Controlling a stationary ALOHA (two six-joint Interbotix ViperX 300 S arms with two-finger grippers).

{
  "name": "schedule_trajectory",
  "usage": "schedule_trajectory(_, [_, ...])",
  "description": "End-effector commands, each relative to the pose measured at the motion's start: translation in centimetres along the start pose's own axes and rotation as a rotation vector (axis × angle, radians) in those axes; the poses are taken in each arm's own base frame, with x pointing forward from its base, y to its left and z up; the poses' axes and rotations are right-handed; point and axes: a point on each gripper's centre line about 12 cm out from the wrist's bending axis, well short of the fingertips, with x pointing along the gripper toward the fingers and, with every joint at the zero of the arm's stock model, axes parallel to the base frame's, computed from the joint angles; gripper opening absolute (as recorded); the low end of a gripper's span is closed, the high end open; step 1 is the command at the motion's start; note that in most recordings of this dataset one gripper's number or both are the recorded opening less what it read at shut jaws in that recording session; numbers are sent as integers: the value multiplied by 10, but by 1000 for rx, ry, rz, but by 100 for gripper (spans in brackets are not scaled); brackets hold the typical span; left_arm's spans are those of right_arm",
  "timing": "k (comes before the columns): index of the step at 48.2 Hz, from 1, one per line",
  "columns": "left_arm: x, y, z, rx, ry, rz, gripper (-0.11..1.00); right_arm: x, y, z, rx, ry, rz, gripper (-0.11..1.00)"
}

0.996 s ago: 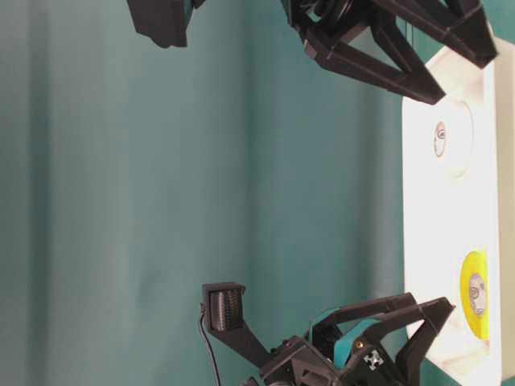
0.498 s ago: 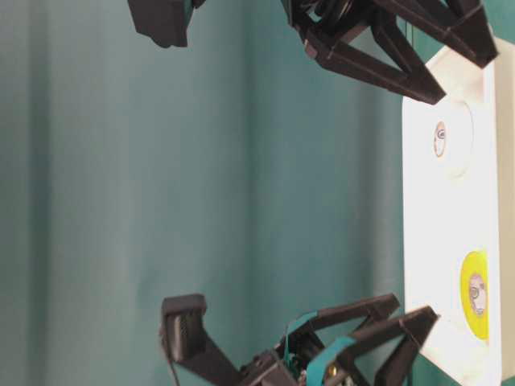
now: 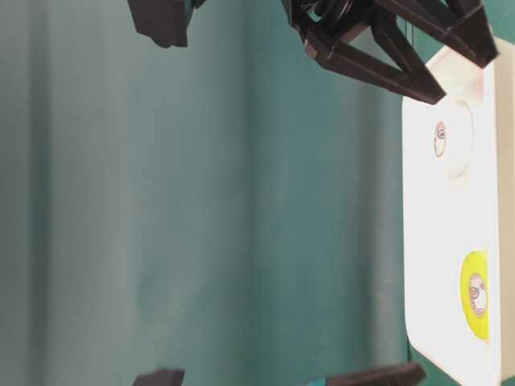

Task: Put the tape alternately from left to right into the white case.
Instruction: 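Withdraw the left gripper from the tray to its side, then reach the right gripper over to the teal roll and grasp it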

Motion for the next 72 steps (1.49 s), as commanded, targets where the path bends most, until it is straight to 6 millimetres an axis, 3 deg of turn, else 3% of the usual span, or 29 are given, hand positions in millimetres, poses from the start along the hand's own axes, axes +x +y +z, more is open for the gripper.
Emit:
schedule_trajectory(1, [-12, -5, 4, -8, -45, -9, 98, -2, 1, 7, 0, -27, 5, 85])
schedule_trajectory(14, [-27, -9, -8, -20, -70, -19, 98, -2, 1, 8, -2, -30, 5, 85])
schedule_trajectory(32, [-25, -9, -12, -20, -59, -19, 98, 2, 3, 15, -5, -41, 10, 85])
schedule_trajectory(72, [-25, -9, -11, -20, -61, -19, 98, 72, 25, 59, -44, 43, 11, 85])
